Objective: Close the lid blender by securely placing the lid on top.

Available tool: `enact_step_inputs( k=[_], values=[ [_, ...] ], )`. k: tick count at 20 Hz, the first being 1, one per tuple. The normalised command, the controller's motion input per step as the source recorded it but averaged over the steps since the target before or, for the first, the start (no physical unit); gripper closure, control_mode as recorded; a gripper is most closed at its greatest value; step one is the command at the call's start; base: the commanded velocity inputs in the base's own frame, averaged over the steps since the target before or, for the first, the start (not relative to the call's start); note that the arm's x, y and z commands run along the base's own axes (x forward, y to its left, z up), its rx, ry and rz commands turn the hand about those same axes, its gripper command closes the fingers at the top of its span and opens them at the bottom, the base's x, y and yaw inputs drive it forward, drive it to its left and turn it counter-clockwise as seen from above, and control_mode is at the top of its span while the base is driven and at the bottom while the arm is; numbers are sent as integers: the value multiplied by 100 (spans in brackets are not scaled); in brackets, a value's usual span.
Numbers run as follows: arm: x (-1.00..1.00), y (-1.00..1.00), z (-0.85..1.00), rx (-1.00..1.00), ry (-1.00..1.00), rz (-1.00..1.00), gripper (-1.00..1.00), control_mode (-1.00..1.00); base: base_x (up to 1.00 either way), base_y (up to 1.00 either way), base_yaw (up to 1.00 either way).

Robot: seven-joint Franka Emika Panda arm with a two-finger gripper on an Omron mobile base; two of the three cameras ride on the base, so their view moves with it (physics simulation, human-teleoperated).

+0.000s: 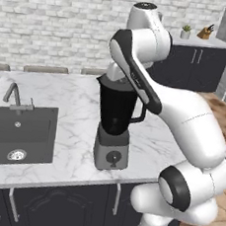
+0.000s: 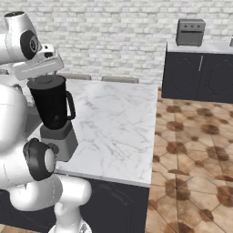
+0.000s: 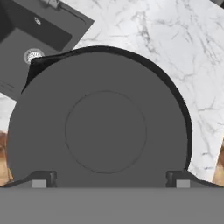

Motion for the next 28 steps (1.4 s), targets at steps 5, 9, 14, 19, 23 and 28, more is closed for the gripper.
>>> enact_step_inputs(
  k=[5,9,14,19,23,28],
  values=[
    [-44,-30,29,6,-12,1,-100,-100,0,0,0],
    [-38,-12,19,8,-3,2,-100,-100,0,0,0],
    [-50,-32,10,10,-9,2,-100,-100,0,0,0],
    [-37,-51,0,9,-10,1,-100,-100,0,0,0],
    [-38,-66,0,8,-13,0,-100,-100,0,0,0],
    [-22,-61,0,8,-7,0,-100,-100,0,0,0]
  ],
)
